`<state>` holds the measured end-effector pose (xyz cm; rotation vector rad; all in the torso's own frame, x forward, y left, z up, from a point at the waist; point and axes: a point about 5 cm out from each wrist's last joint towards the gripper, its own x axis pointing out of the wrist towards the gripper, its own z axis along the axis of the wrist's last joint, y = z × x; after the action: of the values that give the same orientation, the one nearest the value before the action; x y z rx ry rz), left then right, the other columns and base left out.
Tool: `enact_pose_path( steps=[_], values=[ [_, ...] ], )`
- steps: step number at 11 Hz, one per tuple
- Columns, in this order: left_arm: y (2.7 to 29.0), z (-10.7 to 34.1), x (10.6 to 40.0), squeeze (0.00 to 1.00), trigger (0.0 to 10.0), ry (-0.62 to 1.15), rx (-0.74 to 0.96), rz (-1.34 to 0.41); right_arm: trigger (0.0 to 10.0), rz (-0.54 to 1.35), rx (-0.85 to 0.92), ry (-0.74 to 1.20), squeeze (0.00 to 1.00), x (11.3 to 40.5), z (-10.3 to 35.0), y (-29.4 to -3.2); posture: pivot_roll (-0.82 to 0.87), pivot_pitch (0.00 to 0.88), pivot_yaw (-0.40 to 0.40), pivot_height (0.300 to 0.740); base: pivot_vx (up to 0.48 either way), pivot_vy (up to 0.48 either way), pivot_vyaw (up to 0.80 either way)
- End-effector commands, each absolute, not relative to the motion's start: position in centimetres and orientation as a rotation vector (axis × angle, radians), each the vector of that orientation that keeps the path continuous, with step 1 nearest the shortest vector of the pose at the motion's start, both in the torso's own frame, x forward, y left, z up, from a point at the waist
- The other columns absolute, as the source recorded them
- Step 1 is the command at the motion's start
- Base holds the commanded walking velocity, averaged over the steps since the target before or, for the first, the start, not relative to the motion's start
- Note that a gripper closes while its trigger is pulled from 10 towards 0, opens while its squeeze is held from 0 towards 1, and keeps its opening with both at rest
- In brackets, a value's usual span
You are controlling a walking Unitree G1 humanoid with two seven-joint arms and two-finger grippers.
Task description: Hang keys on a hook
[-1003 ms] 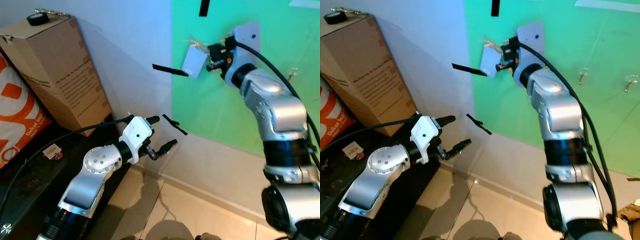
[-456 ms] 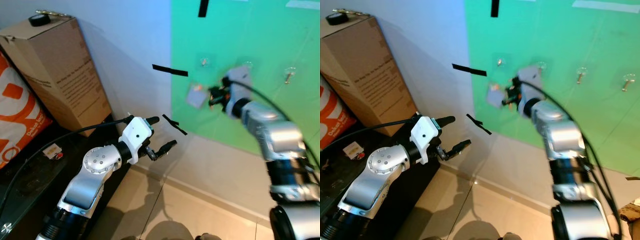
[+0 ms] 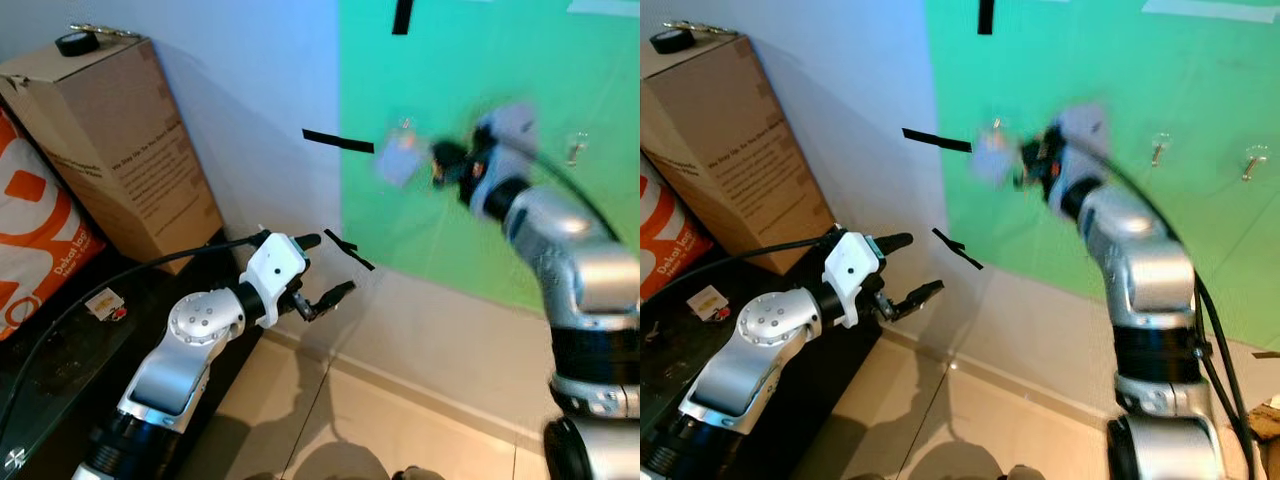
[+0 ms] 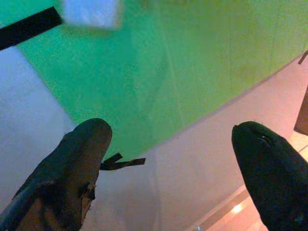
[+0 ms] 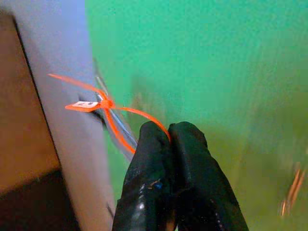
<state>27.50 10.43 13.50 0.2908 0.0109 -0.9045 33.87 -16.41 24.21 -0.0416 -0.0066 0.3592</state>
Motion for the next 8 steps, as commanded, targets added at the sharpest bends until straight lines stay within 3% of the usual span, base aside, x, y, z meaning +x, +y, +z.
enact_pose_path(
  steps=[1, 4, 6, 8],
  values=[
    [10.5, 13.6, 27.7, 0.00, 10.0, 0.008, 0.300, -0.904, 10.0, 0.366, -0.004, -0.088, 0.00, 34.0, 26.0, -16.0, -0.12, 0.000, 0.122, 0.740, 0.000, 0.000, 0.00],
    [10.6, 13.6, 27.7, 0.00, 10.0, 0.007, 0.298, -0.893, 10.0, 0.189, 0.096, -0.089, 0.00, 36.8, 26.5, -16.5, -0.11, 0.004, 0.110, 0.740, 0.000, 0.000, 0.00],
    [10.7, 13.5, 27.5, 0.00, 10.0, 0.011, 0.296, -0.886, 10.0, 0.010, 0.055, -0.057, 0.00, 37.9, 25.5, -17.8, -0.11, 0.009, 0.104, 0.740, 0.000, 0.000, 0.00],
    [10.8, 13.5, 27.4, 0.00, 10.0, 0.014, 0.295, -0.885, 10.0, 0.120, -0.100, 0.031, 0.00, 36.7, 23.3, -17.5, -0.11, 0.009, 0.101, 0.740, 0.000, 0.000, 0.00]
  ],
)
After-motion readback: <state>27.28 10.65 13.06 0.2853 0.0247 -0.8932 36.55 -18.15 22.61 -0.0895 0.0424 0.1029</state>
